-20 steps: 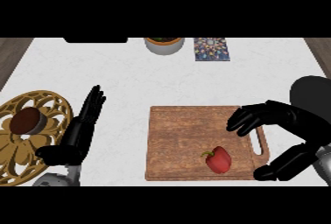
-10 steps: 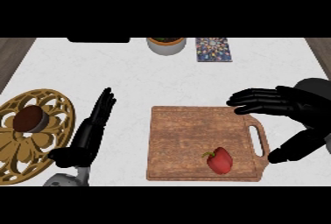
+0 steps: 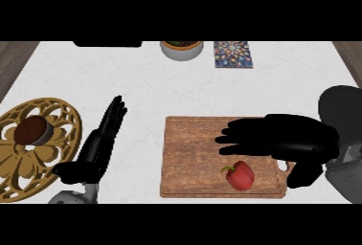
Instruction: Pick the bell pepper from the cutting board and place it in the pan
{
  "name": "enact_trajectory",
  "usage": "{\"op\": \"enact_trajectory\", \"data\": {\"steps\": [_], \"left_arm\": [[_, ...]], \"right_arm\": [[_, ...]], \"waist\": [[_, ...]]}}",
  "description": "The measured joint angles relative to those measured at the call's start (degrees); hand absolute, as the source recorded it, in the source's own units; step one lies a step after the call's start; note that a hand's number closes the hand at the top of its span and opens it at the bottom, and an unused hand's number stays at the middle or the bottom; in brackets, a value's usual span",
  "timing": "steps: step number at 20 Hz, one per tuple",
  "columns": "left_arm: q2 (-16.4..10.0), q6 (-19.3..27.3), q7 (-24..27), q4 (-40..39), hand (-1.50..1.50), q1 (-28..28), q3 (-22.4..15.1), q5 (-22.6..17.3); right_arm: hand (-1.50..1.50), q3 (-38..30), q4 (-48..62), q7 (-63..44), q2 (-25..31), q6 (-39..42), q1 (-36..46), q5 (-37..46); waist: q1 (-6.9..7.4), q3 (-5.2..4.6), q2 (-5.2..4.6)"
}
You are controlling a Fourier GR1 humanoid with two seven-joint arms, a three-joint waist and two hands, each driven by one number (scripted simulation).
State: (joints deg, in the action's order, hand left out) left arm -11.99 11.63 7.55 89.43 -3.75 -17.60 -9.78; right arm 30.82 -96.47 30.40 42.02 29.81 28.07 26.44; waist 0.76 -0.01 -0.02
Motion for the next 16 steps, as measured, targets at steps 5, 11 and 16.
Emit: {"op": "enact_trajectory", "data": {"steps": [5, 11, 16], "left_arm": [[0.4, -0.4, 0.4, -0.3, 0.00, 0.2, 0.2, 0.5], [0.4, -1.8, 0.3, 0.3, 0.00, 1.2, 1.6, 0.6], [1.3, -2.9, 0.0, 0.4, 0.00, 1.6, 2.8, 1.6]], "right_arm": [[-1.50, 6.8, -1.1, -1.4, -0.8, -2.1, -0.5, 11.9], [-1.50, 10.6, 1.9, -2.6, -4.5, -5.5, -3.3, 23.4], [-1.50, 9.1, 3.4, -1.6, -7.6, -4.9, -6.0, 29.1]], "waist": [[-0.26, 0.01, 0.02], [-0.44, 0.02, 0.02], [-0.59, 0.01, 0.03]]}}
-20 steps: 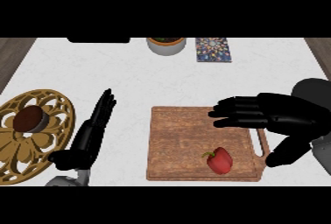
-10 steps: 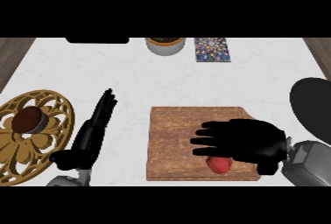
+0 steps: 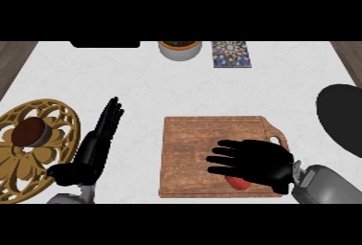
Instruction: Pick the bell pepper from the cutting board and place it in the pan
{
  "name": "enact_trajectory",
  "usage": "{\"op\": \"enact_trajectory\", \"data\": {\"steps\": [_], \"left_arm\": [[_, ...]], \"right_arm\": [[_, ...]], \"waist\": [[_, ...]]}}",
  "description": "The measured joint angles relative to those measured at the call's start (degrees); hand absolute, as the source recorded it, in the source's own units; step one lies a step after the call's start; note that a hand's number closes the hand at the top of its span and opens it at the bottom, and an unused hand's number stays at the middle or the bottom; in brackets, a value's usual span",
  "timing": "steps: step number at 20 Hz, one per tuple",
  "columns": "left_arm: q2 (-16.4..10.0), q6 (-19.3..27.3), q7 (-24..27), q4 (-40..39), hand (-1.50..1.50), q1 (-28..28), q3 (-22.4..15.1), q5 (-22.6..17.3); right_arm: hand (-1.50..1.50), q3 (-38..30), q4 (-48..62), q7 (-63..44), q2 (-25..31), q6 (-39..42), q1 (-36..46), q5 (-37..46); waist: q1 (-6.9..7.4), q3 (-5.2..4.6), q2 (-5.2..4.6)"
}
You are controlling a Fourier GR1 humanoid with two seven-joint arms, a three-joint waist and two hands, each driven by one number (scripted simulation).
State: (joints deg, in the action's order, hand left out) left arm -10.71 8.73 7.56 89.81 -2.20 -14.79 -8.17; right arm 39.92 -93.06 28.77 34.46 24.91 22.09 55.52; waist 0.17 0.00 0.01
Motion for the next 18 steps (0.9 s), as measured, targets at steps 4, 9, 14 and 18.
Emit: {"op": "enact_trajectory", "data": {"steps": [4, 9, 14, 18], "left_arm": [[1.3, -0.2, 0.0, -0.4, 0.00, 0.0, 0.6, 1.3], [2.3, -1.2, -0.1, 0.0, 0.00, 0.5, 1.4, 2.2], [3.4, -1.7, -0.8, 0.6, 0.00, 1.0, 1.7, 3.4], [3.8, -2.4, -2.5, 1.0, 0.00, -0.1, 2.8, 3.7]], "right_arm": [[-1.50, -2.8, 0.9, 1.4, -2.1, 1.3, -0.8, 2.5], [-1.50, -5.3, 3.5, 3.8, -5.6, 1.1, -2.4, 5.1], [-1.50, -6.6, 7.3, 5.6, -9.3, 0.3, -2.7, 8.9], [-1.50, -6.5, 9.9, 5.2, -12.2, -1.3, -3.8, 13.0]], "waist": [[-0.04, 0.00, 0.00], [-0.02, 0.00, 0.00], [0.02, 0.00, -0.01], [0.00, 0.00, -0.01]]}}
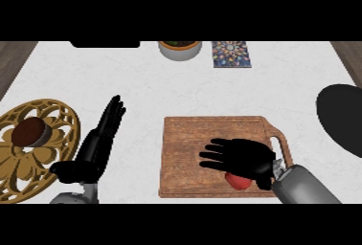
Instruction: Pick the bell pepper from the cutting board and place it in the pan
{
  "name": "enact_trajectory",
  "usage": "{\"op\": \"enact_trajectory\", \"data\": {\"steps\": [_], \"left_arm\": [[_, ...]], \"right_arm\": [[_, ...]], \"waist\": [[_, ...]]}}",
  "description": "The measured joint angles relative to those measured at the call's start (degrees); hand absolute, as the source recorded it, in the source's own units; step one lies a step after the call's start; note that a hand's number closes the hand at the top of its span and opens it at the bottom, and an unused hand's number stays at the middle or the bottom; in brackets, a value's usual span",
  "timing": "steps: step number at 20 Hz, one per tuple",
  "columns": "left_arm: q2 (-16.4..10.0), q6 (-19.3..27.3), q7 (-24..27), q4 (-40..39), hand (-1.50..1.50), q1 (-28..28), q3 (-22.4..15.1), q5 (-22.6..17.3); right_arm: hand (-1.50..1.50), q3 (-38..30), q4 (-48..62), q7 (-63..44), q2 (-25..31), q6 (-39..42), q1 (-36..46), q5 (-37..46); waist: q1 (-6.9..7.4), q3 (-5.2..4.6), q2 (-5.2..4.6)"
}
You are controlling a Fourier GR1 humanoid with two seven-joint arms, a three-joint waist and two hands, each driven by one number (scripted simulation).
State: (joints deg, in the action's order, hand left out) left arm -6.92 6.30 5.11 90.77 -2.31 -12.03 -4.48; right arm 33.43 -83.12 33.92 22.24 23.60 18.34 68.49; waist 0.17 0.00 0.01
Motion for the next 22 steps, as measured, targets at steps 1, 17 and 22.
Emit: {"op": "enact_trajectory", "data": {"steps": [1, 17, 22], "left_arm": [[0.4, 0.2, 0.5, 0.1, 0.00, 0.6, -0.4, 0.6], [1.4, -2.1, 0.3, -0.2, 0.00, 0.1, 1.8, 1.8], [1.4, -2.3, 0.6, -0.3, 0.00, 0.5, 2.5, 1.9]], "right_arm": [[-1.50, 0.0, 1.0, -0.2, -1.0, -0.1, 0.1, 0.9], [1.50, -1.0, 10.3, 9.0, -5.2, -10.5, 4.0, 11.7], [1.50, -6.9, 9.6, 5.6, -7.2, -12.7, 1.9, 9.7]], "waist": [[0.02, 0.01, -0.01], [0.03, -0.38, 0.62], [-0.64, -0.44, 0.47]]}}
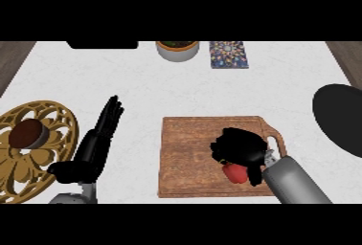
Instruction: Pick the bell pepper from the cutting board and place it in the pan
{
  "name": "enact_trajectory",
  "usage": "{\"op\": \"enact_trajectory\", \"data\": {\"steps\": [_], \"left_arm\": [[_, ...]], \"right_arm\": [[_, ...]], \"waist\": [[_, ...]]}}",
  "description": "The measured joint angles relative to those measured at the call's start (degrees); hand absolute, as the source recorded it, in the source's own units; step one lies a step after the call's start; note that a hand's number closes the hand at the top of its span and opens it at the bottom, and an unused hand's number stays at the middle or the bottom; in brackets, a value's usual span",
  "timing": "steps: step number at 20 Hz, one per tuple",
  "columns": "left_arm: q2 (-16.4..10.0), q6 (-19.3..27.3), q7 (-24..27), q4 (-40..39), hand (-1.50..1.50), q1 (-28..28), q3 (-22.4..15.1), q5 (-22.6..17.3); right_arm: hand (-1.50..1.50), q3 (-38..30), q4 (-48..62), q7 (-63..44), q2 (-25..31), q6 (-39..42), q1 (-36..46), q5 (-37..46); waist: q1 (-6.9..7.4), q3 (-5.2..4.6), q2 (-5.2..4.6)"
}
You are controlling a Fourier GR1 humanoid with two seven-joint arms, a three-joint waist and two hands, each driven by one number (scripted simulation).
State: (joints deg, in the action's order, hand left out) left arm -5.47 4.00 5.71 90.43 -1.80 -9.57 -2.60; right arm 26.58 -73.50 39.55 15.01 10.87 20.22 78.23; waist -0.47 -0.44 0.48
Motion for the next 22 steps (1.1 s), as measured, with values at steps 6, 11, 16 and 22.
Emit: {"op": "enact_trajectory", "data": {"steps": [6, 11, 16, 22], "left_arm": [[-0.4, 1.1, 0.3, 0.5, 0.00, 1.9, 1.8, -0.4], [-0.6, 0.9, 0.5, 0.9, 0.00, 2.8, 1.7, -0.5], [-0.3, 0.6, -0.3, 1.5, 0.00, 2.1, 0.8, 0.0], [1.1, 0.6, 0.4, 0.0, 0.00, 1.0, -0.3, 0.9]], "right_arm": [[1.50, -19.6, 0.8, -21.0, -4.8, 0.0, -5.2, -7.1], [1.50, -29.7, -5.5, -38.7, -10.2, -6.5, -6.2, -7.6], [1.50, -31.8, -17.6, -51.0, -13.6, -11.5, -7.6, -8.0], [1.50, -34.8, -26.2, -59.9, -14.5, -14.0, -9.2, -11.6]], "waist": [[-4.39, 0.19, 0.33], [-3.69, 0.30, 0.44], [-2.05, 0.35, 0.23], [-0.46, 0.40, -0.22]]}}
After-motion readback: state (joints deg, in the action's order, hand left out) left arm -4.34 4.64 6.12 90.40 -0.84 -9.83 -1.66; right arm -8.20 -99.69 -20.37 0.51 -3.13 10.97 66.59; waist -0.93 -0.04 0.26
